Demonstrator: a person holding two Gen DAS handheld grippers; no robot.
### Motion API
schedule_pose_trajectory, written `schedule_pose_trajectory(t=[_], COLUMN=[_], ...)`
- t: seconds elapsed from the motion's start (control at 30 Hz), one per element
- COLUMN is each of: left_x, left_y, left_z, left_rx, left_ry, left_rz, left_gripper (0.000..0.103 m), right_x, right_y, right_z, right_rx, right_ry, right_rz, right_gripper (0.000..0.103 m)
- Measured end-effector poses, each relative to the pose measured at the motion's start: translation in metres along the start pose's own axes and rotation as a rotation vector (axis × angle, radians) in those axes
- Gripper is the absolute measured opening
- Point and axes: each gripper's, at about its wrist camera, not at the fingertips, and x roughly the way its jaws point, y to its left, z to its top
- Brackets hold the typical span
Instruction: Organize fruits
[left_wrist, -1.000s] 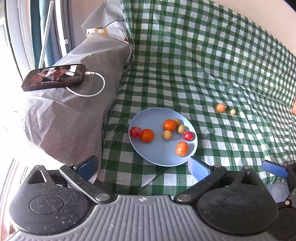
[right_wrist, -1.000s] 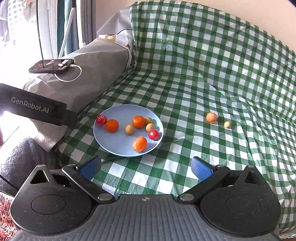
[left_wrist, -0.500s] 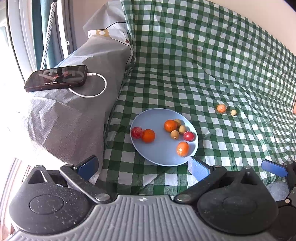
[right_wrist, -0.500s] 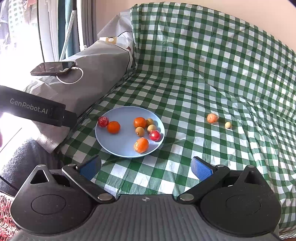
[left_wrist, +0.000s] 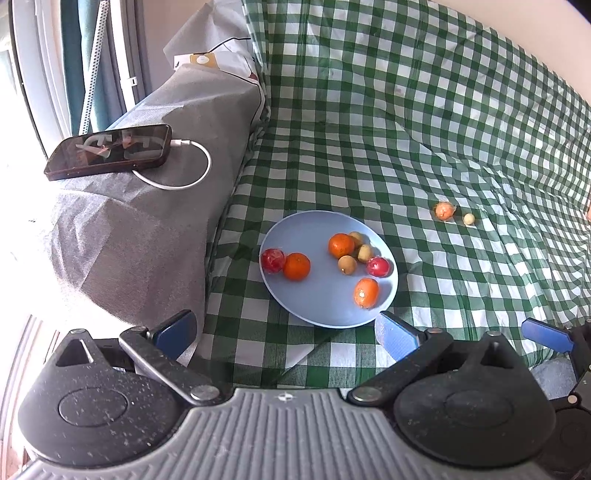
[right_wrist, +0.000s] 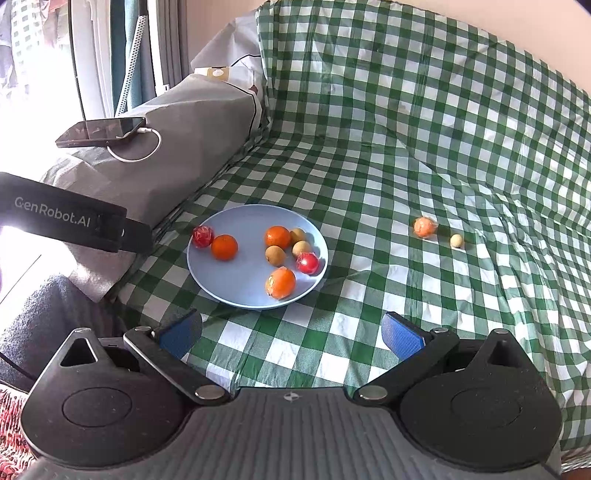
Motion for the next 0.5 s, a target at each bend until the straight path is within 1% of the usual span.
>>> schedule_pose_trajectory(t=[0.5], left_x=[0.012], left_y=[-0.007], left_z=[0.004], left_rx=[0.022], left_ry=[0.036], left_rz=[0.012], left_gripper=[0.103], right_x=[0.012], right_y=[-0.007], right_z=[0.000], right_rx=[0.029], right_ry=[0.025], right_rz=[0.012], right_gripper=[0.102])
